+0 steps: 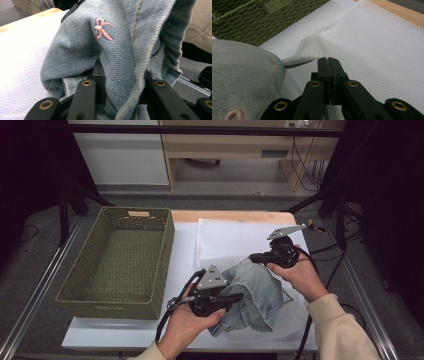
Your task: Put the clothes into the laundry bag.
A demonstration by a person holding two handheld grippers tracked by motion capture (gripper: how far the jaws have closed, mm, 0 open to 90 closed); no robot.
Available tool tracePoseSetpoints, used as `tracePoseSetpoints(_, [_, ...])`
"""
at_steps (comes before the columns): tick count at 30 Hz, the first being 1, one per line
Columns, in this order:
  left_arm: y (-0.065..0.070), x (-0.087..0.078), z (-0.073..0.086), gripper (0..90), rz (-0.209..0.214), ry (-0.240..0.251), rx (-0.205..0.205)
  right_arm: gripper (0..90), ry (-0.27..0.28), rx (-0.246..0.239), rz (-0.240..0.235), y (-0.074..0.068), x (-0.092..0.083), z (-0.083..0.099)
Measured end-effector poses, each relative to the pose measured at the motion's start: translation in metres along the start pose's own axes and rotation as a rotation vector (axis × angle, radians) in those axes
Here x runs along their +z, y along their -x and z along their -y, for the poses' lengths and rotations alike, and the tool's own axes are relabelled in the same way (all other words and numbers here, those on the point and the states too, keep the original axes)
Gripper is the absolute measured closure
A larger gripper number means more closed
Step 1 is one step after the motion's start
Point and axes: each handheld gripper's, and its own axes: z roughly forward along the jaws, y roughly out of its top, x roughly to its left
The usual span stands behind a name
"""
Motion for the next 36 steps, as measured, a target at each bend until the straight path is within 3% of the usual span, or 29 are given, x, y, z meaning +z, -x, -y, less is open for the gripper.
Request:
tracePoseSetpoints(25, [-0.002, 0.016, 0.007, 68.9, 0.023, -0.028, -0.006, 89.2, 0.009, -0.008, -0.011, -0.004, 0.001, -0.001])
tracePoseSetpoints(36, [-0.014, 0.027, 0.015, 68.6, 0.006, -0.055, -0.019, 89.2, 0.018, -0.017, -0.02, -0.008, 0.0, -0.001])
